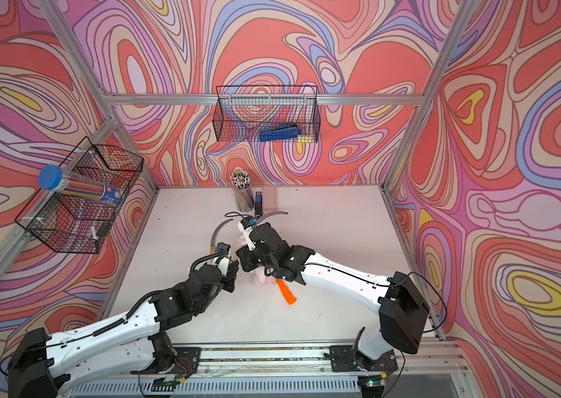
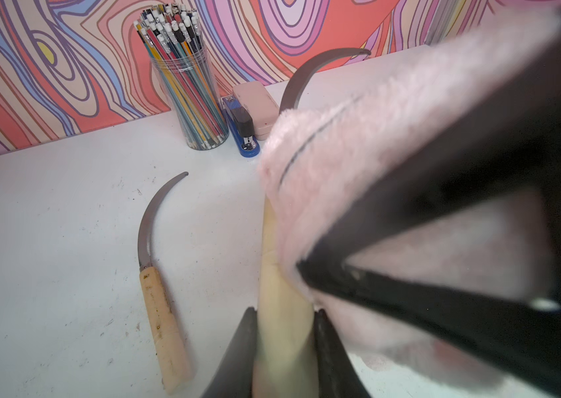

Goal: Wipe small sickles with rags
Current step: Wipe the small sickle.

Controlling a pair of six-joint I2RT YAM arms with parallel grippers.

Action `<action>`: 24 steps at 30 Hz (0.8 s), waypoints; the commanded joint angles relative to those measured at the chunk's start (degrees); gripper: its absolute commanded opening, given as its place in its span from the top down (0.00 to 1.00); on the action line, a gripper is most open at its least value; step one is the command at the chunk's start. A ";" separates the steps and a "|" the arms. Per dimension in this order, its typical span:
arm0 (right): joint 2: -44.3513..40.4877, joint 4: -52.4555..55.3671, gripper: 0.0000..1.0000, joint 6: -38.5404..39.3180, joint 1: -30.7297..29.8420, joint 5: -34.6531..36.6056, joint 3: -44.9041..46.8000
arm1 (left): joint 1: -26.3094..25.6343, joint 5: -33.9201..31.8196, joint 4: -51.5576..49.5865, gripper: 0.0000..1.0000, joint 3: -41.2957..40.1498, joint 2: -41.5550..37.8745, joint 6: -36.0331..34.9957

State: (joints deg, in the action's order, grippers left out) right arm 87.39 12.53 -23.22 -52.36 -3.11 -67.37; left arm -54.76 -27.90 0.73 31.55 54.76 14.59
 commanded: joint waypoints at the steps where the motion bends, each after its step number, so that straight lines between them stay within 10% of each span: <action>1: 1.75 -0.88 1.00 0.04 1.16 2.47 -1.08 | -0.60 2.92 2.78 1.00 0.09 -1.17 -0.88; 18: 1.35 0.57 1.00 0.41 5.51 5.62 -1.44 | -0.53 2.61 2.05 1.00 0.00 -0.81 -0.06; 24: 4.88 3.69 1.00 1.90 -1.66 5.09 -5.61 | -0.48 -3.80 -3.95 1.00 -2.41 -2.07 6.78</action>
State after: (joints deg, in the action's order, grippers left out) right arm 90.76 15.84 -22.85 -49.47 2.61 -69.30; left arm -54.94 -28.38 -0.95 31.14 54.50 17.65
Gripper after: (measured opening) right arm 0.106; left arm 0.245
